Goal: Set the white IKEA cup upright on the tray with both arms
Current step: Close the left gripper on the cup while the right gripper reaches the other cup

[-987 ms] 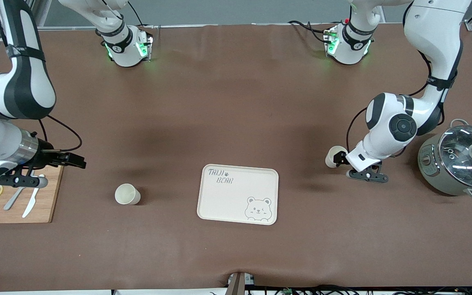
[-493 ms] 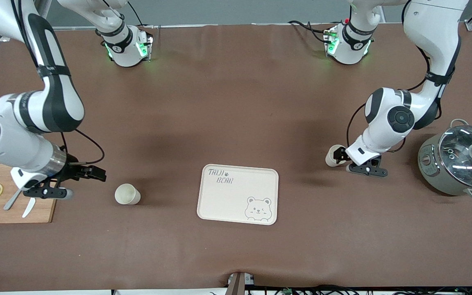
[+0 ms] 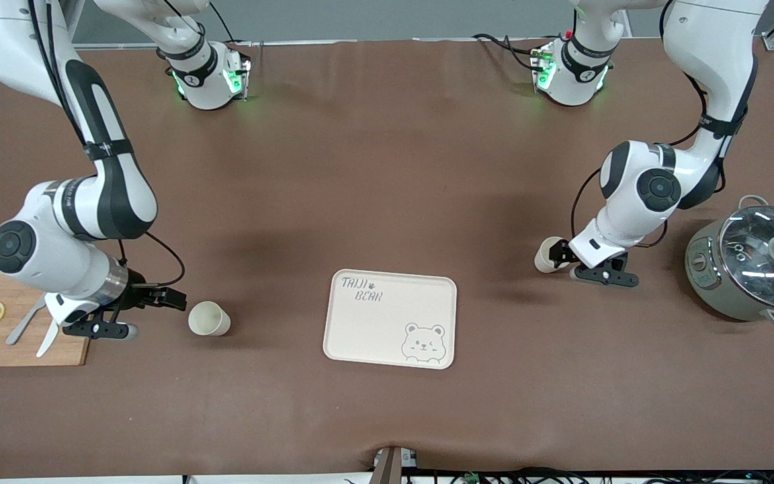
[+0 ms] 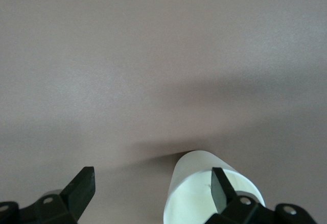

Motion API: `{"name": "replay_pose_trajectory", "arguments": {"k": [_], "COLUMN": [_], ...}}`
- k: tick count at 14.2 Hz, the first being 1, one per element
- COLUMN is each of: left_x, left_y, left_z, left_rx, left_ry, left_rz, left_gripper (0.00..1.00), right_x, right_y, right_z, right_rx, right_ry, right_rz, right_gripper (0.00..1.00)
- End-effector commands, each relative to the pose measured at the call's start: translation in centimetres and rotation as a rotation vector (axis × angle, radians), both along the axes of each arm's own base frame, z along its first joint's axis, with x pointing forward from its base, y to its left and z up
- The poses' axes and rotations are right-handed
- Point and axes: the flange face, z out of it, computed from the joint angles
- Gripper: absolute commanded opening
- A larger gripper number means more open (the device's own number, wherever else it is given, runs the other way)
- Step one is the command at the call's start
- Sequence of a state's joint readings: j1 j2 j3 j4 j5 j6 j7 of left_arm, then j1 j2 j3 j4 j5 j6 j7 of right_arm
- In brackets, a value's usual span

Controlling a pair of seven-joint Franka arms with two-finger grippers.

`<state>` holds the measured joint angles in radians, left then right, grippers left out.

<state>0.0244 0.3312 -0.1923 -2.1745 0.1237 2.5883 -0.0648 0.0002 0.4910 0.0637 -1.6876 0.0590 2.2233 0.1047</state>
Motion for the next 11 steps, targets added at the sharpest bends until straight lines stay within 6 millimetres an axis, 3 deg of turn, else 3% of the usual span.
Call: {"name": "replay_pose_trajectory", "arguments": {"k": [1,5,11], "left_x": [-1.1,-1.6,-4.1], "left_y": [0.4,0.5,0.4], "left_z": [1.5,2.3,0.4], "left_rx": [0.033,0.042,0.039], "left_ry": [0.006,0.014,0.022], "left_rz": [-0.026,-0.025,-0.036], "left_gripper": [1.0,1.0,1.0], "right_x": [0.4,0.5,0.5], "right_y": [0.5,0.7,1.0], "right_z": [-1.3,-2.8,-5.4], "right_rx": [-0.001,-0.001,0.0], "right_ry": [-0.012,-0.006,0.014], "right_rz": [-0.008,-0.006,-0.003], "right_gripper": [1.0,1.0,1.0]}}
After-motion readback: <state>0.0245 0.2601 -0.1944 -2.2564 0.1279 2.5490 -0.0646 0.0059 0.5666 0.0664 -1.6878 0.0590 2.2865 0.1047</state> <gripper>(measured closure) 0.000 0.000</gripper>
